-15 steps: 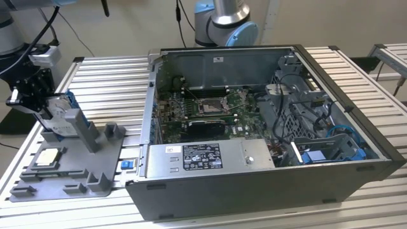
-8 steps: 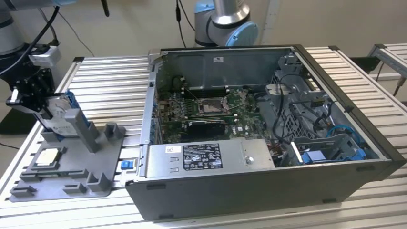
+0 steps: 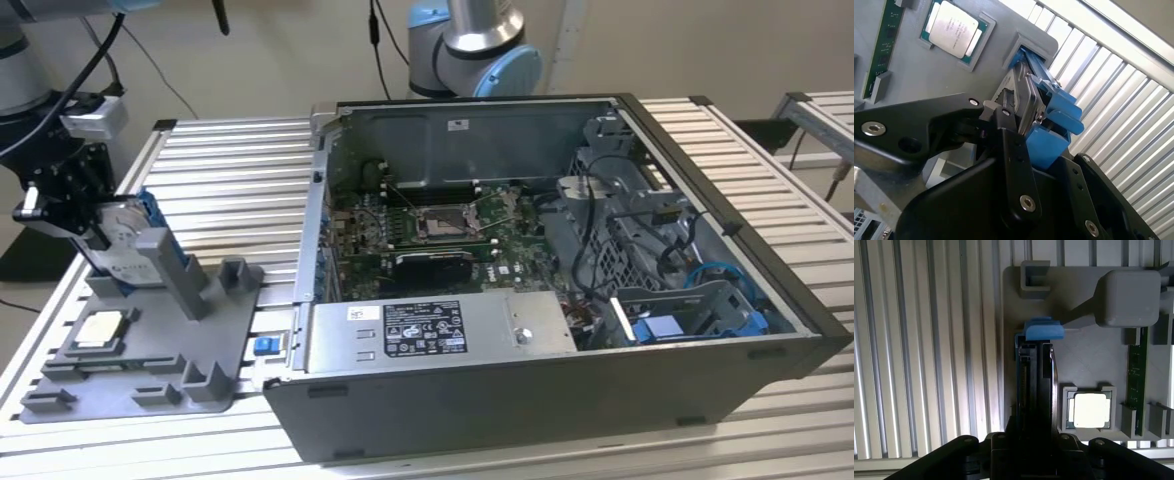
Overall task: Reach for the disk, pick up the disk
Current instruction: 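Pick up the disk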
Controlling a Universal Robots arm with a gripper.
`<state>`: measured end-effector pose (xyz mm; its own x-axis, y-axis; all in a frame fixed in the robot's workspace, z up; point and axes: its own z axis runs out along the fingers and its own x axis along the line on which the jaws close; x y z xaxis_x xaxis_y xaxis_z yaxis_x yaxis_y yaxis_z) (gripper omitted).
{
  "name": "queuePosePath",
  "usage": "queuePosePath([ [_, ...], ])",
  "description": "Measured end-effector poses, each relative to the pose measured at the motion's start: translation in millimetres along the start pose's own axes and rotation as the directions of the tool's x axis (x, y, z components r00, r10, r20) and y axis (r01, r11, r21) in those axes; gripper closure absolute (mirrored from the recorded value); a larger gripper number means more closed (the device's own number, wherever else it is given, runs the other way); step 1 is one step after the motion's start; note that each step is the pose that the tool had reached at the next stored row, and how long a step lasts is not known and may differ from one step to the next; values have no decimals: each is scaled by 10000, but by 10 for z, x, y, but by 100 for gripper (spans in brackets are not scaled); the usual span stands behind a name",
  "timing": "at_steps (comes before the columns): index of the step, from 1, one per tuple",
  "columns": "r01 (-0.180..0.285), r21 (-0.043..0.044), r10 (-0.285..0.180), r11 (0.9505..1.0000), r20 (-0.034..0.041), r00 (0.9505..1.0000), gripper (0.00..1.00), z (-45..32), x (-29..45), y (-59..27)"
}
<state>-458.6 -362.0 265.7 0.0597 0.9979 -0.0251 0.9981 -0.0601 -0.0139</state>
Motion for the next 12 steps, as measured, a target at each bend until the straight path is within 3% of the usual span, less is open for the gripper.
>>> queuePosePath([
  [12,0,0,0,10000,2,10000,100,-3,0,0],
])
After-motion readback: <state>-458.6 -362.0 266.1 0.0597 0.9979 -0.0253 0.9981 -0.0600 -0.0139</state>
